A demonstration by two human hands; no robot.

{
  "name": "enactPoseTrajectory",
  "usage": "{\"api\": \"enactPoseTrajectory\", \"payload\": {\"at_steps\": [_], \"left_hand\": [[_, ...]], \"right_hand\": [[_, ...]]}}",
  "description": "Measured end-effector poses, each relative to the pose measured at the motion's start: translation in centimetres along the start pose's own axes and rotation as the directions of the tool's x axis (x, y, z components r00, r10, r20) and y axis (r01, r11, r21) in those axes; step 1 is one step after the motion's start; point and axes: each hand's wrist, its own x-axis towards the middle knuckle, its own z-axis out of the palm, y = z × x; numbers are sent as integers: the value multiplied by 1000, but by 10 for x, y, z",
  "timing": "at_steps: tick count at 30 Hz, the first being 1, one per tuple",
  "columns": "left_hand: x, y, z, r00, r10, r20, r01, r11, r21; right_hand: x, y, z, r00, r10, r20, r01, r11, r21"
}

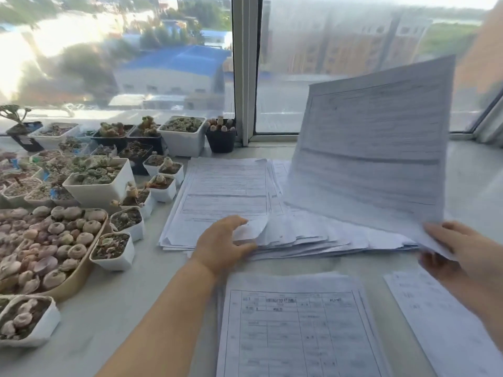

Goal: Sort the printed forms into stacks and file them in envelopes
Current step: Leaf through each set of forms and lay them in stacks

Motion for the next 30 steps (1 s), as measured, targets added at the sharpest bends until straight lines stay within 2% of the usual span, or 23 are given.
{"api": "enactPoseTrajectory", "payload": {"at_steps": [3,7,11,15,19,26,28,30], "left_hand": [[2,-13,8,996,-31,-84,26,998,-61],[-1,-21,11,982,25,-187,-54,986,-156],[1,-30,8,977,3,-212,-66,954,-293],[4,-36,9,963,2,-271,-95,939,-331],[9,-36,10,931,-15,-364,-109,942,-318],[5,-32,8,967,34,-254,-109,952,-288],[2,-30,6,981,-10,-193,-35,974,-226],[-1,-28,6,982,9,-187,-37,988,-147]], "right_hand": [[9,18,53,985,158,71,-155,987,-49],[21,51,109,943,296,153,-305,951,41],[31,85,139,910,363,200,-383,921,73],[37,110,138,878,414,238,-450,885,121],[43,117,127,866,387,316,-450,879,156],[37,113,139,803,419,425,-465,885,6],[35,111,147,793,432,430,-473,881,-14],[33,110,157,790,419,449,-451,892,-38]]}}
